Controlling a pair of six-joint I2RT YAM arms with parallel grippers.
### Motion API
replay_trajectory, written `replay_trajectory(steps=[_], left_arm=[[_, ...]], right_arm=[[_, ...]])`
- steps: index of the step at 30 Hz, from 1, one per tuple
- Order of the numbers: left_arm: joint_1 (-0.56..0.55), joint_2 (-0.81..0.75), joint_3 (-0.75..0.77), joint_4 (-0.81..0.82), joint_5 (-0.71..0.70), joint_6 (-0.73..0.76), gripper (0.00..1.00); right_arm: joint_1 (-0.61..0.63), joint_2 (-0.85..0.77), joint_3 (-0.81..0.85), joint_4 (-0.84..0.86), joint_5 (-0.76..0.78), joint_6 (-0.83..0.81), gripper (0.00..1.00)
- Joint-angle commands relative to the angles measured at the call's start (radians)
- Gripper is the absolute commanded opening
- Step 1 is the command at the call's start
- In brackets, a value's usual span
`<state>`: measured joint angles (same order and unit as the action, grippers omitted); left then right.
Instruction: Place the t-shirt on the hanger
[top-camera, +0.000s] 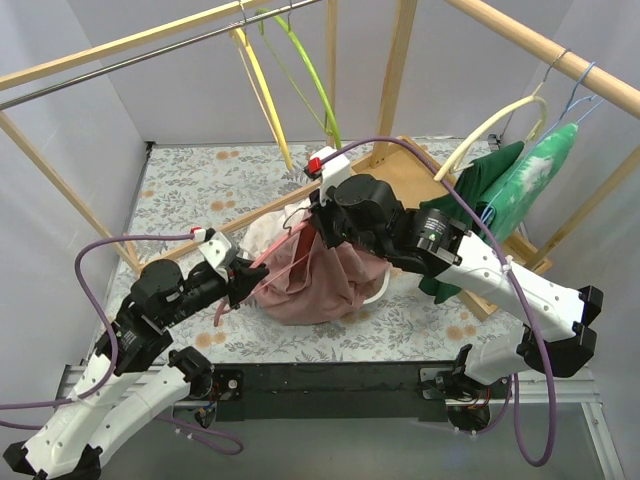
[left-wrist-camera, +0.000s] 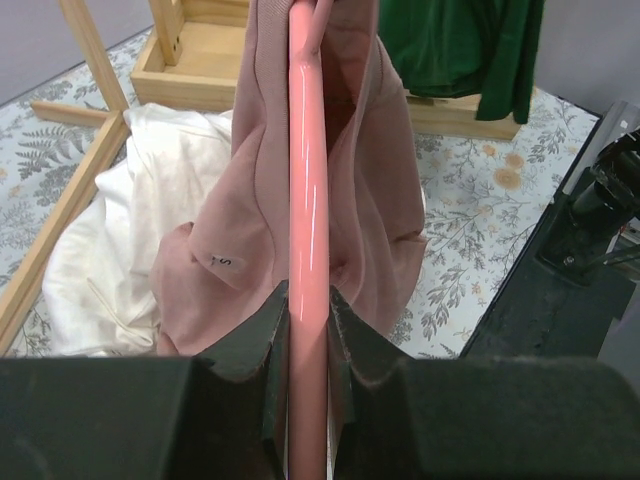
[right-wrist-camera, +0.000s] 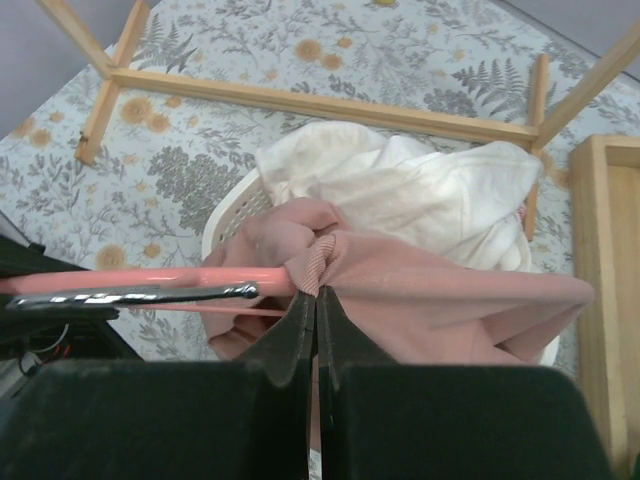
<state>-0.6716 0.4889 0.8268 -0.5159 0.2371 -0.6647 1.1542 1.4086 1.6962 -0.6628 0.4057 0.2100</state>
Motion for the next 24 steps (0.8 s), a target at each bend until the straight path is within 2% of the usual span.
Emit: replay_trajectory(steps=[1,4,7,8,10,11,14,20,24], left_arm=[[-0.003,-0.038,-0.054,0.151,-0.004,-0.067,0.00],[-0.003,-0.035,-0.100,0.206,0.030,-0.117,0.06],[-0.003,-0.019,-0.133,0.252,0.031,-0.182,0.06],[-0.003,-0.015,-0.141,0.263,0.030,-0.199,0.06],[-0.003,0.002,-0.161,0.295,0.034,-0.246,0.04],[-0.003,0.010,-0.167,0.306,0.037,-0.262,0.03],[-0.003,0.040,-0.192,0.338,0.059,-0.314,0.01],[-0.003,0.071,-0.226,0.392,0.085,-0.357,0.00],[-0.003,0.109,-0.210,0.396,0.116,-0.368,0.01]], right_arm=[[0.031,-0.040,-0.052,0.123,-0.140,-0.014,0.01],[0.041,-0.083,-0.136,0.178,-0.137,-0.044,0.02],[0.039,-0.166,-0.311,0.276,-0.102,-0.079,0.17],[0.041,-0.189,-0.363,0.308,-0.103,-0.096,0.27],[0.039,-0.252,-0.473,0.386,-0.105,-0.100,0.40],[0.041,-0.272,-0.501,0.405,-0.111,-0.103,0.51],[0.039,-0.330,-0.572,0.462,-0.142,-0.116,0.65],[0.039,-0.434,-0.638,0.578,-0.179,-0.161,0.74],[0.038,-0.395,-0.635,0.644,-0.081,-0.176,0.76]])
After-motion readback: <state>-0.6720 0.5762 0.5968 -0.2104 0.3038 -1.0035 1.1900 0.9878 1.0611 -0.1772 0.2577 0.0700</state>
